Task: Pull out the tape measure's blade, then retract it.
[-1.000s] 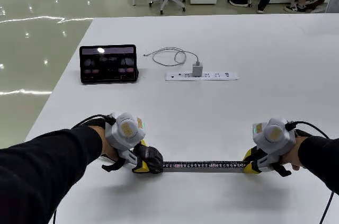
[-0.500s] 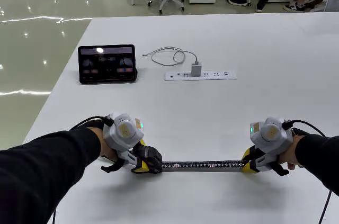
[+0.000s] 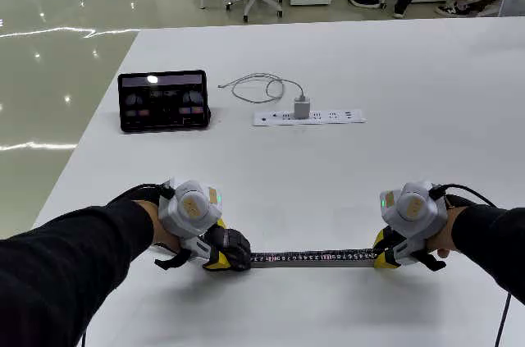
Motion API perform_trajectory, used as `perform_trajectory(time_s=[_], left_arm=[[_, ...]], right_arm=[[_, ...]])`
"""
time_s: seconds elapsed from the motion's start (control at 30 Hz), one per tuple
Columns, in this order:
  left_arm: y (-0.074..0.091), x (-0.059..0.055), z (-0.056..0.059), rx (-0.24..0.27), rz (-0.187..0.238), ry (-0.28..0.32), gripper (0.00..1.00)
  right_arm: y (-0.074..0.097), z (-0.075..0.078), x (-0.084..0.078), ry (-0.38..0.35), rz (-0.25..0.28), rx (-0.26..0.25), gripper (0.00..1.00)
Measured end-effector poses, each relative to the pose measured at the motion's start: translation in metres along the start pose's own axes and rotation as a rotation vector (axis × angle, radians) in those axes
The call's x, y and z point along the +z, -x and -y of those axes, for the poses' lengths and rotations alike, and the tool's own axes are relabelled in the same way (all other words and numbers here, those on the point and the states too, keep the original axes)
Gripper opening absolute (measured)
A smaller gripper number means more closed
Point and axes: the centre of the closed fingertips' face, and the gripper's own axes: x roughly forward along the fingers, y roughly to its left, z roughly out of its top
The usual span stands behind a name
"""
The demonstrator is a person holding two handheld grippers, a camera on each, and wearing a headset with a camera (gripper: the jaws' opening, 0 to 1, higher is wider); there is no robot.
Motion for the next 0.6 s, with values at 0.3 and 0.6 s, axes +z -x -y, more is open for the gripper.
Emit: perform_trajectory(time_s=[0.3, 0.6], left_arm=[[0.0, 0.0, 0.0, -0.005, 0.002, -0.001, 0.33], [-0.001, -0.01, -0.004, 0.024, -0.043, 0.037, 0.47]], right_arm=[[-0.001, -0.007, 0.004, -0.032, 0.031, 0.004, 0.37], [0.003, -0.01, -0.001, -0.065, 0.027, -0.006, 0.54]])
